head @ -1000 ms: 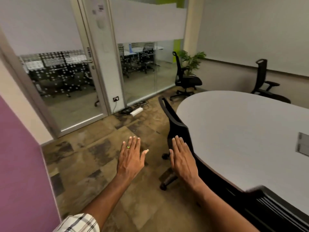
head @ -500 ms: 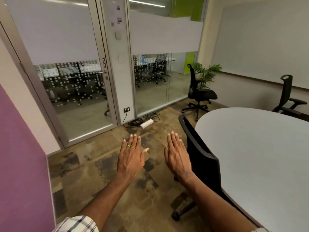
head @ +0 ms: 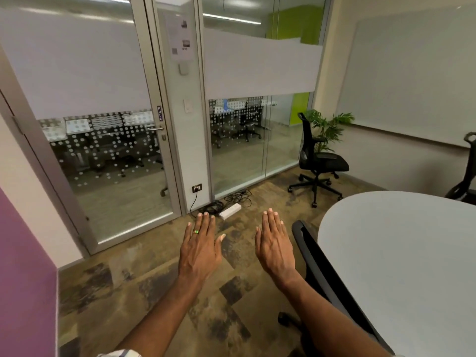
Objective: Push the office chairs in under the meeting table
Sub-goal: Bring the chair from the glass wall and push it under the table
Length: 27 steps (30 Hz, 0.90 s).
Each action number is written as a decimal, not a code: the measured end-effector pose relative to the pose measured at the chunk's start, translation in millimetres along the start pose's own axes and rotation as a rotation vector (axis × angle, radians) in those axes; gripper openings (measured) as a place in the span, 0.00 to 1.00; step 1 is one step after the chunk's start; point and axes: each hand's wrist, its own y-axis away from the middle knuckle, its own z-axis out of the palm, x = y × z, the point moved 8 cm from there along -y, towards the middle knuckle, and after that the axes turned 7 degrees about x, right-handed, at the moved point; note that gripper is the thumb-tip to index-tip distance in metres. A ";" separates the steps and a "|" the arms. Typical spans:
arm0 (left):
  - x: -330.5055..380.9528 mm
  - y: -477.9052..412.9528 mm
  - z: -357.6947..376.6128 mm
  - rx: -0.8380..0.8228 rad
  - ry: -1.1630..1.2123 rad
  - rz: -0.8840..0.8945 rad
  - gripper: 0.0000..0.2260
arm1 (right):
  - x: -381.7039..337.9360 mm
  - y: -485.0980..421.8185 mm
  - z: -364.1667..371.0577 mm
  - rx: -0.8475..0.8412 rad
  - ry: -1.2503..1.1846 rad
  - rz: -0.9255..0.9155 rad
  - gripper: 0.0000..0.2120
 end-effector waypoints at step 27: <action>-97.4 -435.4 208.9 -0.038 0.057 0.244 0.30 | 42.9 -375.2 223.6 0.044 0.192 0.190 0.30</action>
